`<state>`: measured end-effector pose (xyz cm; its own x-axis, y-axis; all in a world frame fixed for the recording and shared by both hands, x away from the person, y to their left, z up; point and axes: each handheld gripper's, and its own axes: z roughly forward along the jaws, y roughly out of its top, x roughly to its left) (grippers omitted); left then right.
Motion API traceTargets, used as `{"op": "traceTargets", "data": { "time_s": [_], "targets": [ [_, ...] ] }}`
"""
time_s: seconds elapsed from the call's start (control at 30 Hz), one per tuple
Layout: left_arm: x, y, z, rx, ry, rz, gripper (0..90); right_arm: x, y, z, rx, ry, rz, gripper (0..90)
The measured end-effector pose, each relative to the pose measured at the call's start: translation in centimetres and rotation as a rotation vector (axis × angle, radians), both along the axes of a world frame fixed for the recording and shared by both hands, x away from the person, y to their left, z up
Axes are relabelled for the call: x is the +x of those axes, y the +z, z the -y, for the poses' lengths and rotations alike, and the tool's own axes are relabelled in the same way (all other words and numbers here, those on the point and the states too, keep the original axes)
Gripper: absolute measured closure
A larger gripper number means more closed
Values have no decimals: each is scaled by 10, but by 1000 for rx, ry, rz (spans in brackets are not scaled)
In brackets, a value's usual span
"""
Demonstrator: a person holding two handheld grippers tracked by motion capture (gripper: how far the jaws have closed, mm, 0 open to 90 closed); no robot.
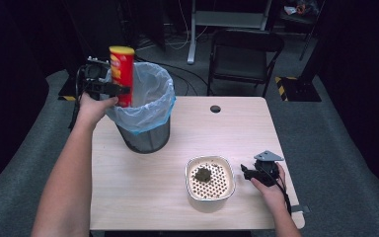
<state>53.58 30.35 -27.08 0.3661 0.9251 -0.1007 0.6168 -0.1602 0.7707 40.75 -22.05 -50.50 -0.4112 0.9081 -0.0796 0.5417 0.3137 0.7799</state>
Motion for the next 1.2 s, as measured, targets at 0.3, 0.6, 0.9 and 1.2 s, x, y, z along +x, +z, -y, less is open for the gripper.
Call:
{"op": "traceTargets", "data": {
  "time_s": [0.3,0.6,0.9,1.2],
  "targets": [
    [-16,9,-4,10,-15,30,211,-1,1,-1,8,-6,-2,266],
    [-51,26,-1,-2,-114,60,292,-2,2,0,5,-7,-4,266],
    [-104,18,3,-35,-260,89,334,-2,2,1,11,-21,0,266],
    [-134,-20,1,-47,-284,87,333,-1,2,1,2,-8,1,266]
  ]
}}
